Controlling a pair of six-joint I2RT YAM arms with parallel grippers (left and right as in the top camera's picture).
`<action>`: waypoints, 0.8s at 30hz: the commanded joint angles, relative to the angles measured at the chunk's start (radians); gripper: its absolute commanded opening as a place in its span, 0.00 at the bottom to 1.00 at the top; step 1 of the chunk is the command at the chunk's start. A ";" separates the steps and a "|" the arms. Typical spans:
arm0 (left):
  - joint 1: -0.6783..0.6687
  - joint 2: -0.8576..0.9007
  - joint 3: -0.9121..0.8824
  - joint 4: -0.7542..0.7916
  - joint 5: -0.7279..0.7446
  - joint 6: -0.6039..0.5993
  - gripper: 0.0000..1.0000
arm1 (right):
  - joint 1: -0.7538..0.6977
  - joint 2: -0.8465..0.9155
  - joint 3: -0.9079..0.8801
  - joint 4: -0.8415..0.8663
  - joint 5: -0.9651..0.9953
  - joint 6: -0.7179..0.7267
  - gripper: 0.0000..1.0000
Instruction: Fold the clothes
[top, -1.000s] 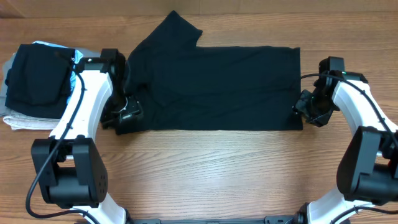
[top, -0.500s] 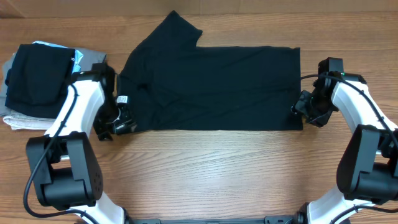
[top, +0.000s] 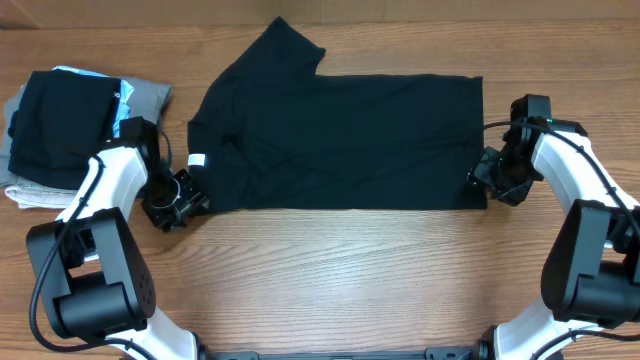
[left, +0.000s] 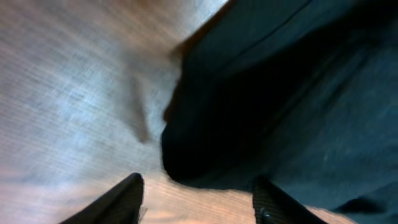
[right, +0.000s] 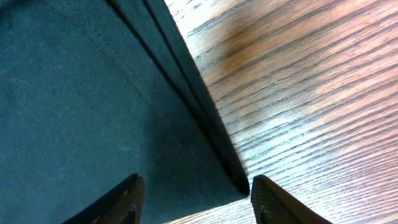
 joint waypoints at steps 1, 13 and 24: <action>-0.004 -0.002 -0.017 0.029 0.023 -0.007 0.52 | -0.001 0.008 -0.008 0.006 0.012 -0.007 0.60; -0.006 -0.003 0.033 0.038 0.023 0.046 0.11 | -0.001 0.008 -0.008 0.002 0.016 -0.007 0.59; -0.010 -0.003 0.037 0.035 0.023 0.050 0.15 | -0.002 0.008 -0.025 -0.036 0.053 -0.003 0.63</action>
